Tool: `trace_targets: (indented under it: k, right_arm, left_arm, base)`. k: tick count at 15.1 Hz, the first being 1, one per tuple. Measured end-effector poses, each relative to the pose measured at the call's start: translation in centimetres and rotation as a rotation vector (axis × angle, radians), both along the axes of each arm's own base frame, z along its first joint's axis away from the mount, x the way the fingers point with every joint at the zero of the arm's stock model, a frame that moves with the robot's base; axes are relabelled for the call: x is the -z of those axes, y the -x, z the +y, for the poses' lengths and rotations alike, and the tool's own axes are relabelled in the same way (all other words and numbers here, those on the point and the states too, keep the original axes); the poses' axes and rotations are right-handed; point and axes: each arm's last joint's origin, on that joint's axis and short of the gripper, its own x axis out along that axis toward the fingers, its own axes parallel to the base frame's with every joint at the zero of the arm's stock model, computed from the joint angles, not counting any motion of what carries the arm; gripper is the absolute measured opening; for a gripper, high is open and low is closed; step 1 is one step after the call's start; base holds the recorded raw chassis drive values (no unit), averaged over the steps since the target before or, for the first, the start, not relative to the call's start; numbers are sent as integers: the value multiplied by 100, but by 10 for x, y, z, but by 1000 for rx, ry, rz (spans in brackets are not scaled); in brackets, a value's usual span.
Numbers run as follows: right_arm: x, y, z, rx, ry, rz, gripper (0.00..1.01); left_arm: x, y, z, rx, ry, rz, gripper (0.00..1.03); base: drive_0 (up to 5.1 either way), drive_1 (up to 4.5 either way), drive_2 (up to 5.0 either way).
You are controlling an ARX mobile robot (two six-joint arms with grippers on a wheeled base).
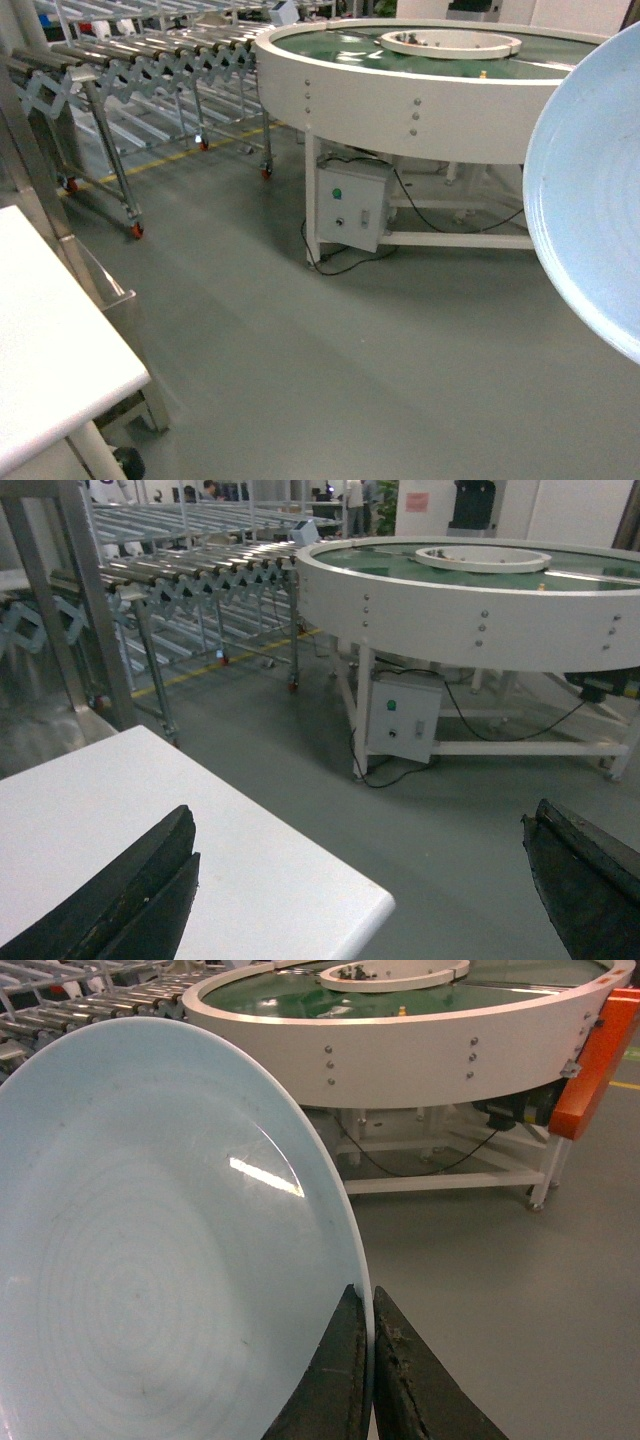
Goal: Place blue tray on left shelf second layer neatly
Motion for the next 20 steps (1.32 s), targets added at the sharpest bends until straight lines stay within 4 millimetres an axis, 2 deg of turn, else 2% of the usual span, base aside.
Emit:
trace_targets:
  k: [20]
  right_arm:
    - [0,0,0,1,0,2,2]
  left_arm:
    - [0,0,0,-2,0,1,98]
  base:
    - [333,-403,-403]
